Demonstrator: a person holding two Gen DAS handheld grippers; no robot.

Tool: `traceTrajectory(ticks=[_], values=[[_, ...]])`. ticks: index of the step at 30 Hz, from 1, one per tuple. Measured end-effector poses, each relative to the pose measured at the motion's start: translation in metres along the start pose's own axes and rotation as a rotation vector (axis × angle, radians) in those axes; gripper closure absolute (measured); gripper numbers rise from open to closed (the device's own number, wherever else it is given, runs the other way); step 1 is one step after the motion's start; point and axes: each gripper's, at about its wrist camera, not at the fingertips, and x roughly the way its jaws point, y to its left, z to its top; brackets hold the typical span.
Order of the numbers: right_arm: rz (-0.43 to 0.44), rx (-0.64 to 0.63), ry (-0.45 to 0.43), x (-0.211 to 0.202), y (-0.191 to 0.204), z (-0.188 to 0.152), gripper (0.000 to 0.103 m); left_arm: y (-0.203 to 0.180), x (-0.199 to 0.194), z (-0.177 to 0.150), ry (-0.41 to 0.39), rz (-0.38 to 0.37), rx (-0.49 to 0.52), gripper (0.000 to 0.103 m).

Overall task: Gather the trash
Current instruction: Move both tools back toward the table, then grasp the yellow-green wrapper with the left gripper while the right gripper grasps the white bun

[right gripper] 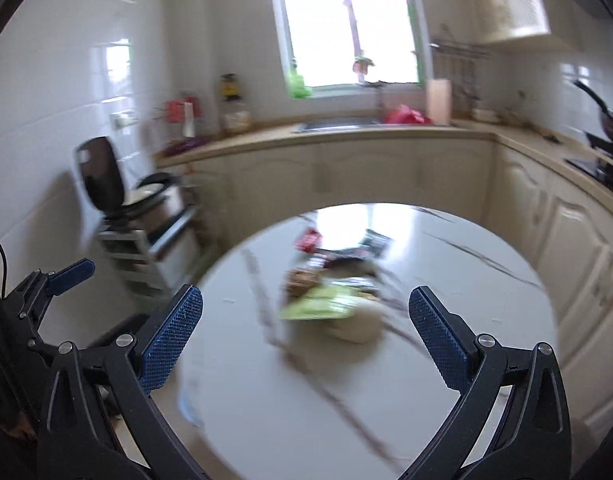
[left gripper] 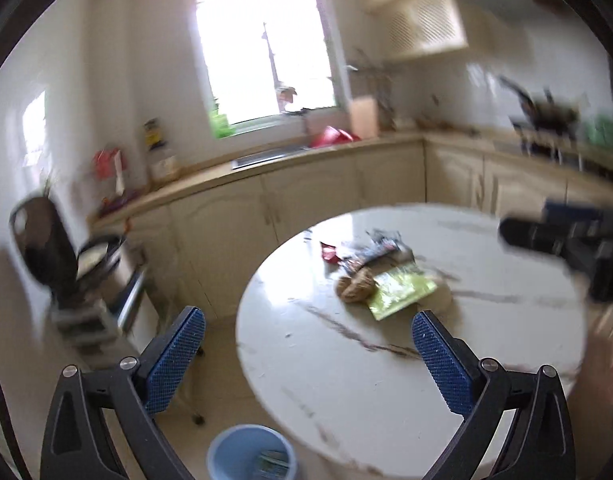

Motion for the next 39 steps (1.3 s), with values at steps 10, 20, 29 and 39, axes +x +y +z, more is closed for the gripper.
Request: traceTrajectory(ticks=[10, 20, 29, 39], values=[[-0.064, 0.048, 0.129, 0.041, -0.08, -0.024, 0.0, -0.079, 0.15, 0.032, 0.143, -0.04, 0.166, 0.009], [-0.035, 0.055, 0.235, 0.094, -0.095, -0.048, 0.0, -0.095, 0.24, 0.037, 0.219, -0.147, 0.284, 0.07], [0.014, -0.003, 0.312, 0.141, -0.082, -0.043, 0.0, -0.058, 0.235, 0.043, 0.193, -0.283, 0.074, 0.098], [0.113, -0.103, 0.402, 0.175, -0.042, -0.045, 0.006, -0.014, 0.207, 0.028, 0.164, -0.382, -0.049, 0.101]])
